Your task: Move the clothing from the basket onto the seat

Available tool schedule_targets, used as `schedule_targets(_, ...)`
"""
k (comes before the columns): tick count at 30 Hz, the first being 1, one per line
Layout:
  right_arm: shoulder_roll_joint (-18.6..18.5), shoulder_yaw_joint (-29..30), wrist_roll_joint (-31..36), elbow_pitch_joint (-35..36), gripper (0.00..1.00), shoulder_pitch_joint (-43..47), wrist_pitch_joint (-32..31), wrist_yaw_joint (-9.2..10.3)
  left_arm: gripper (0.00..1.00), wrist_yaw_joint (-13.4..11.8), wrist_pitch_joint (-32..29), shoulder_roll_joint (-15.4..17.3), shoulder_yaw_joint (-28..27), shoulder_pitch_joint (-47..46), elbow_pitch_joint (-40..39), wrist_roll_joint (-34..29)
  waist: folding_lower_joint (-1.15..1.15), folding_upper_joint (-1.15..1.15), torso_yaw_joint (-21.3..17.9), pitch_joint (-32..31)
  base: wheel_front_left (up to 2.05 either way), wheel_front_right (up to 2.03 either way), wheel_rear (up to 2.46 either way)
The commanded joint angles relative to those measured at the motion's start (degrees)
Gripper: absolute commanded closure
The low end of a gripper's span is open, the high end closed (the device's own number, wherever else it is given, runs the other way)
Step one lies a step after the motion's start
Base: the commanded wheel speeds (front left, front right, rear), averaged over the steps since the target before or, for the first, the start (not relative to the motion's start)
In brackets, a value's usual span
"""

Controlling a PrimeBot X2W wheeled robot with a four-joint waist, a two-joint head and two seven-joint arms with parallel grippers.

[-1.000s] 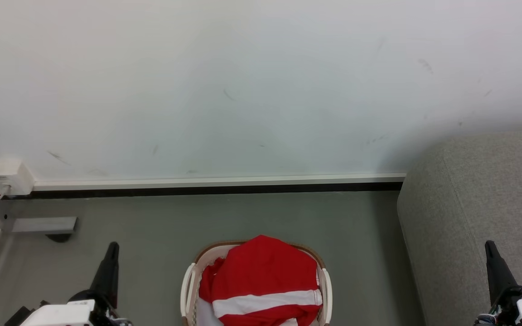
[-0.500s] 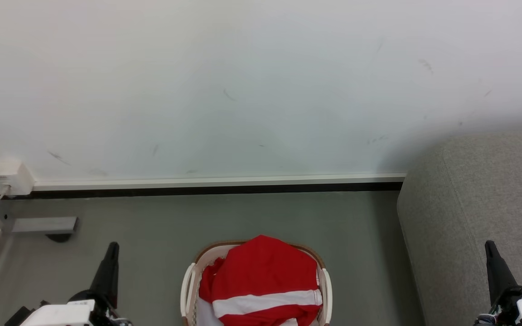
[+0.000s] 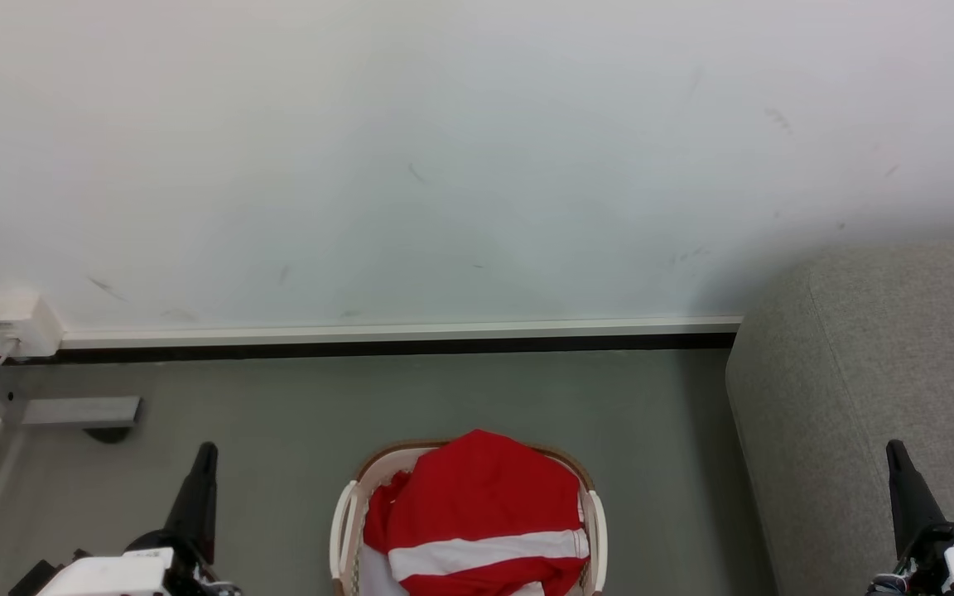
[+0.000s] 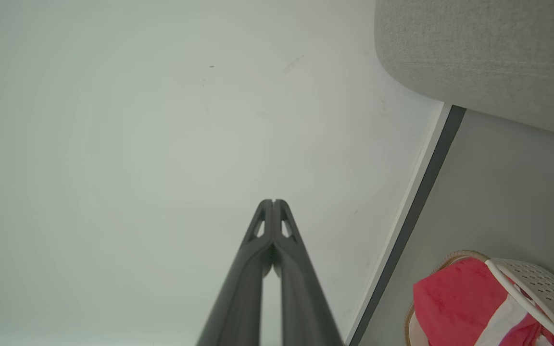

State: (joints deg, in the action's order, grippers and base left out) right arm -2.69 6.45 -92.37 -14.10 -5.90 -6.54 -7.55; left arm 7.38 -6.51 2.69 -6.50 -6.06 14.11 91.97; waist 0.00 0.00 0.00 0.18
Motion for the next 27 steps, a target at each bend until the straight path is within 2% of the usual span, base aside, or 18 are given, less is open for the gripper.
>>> schedule_targets(1,-0.4,0.2,-0.1,0.2,1.00,-0.7,-0.1,0.14,1.00,0.3,-0.2,0.4,-0.1,-0.5,-0.2,0.9,0.00,0.00,0.0,0.0,0.00,0.00,0.00)
schedule_targets(10,-0.4,0.2,-0.1,0.2,1.00,-0.7,-0.1,0.14,1.00,0.3,-0.2,0.4,-0.1,-0.5,-0.2,0.9,0.00,0.00,0.0,0.0,0.00,0.00,0.00)
schedule_targets(11,0.0,0.0,0.0,0.0,0.00,0.0,0.0,0.00,0.00,0.0,0.0,0.0,0.0,0.0,0.0,0.0,0.00,0.00,0.0,0.0,0.00,0.00,0.00)
schedule_targets(19,0.6,-1.7,1.3,-2.0,0.00,0.8,1.4,0.00,0.00,-0.1,1.4,-0.5,0.6,1.4,1.4,-0.9,0.00,0.00,0.1,0.0,0.00,0.00,0.00)
schedule_targets(27,0.5,-3.2,8.2,-2.3,0.00,0.1,3.6,0.01,0.00,-0.1,3.6,-0.4,0.9,1.7,1.2,-4.3,0.00,0.00,0.3,0.1,0.00,0.00,0.00)
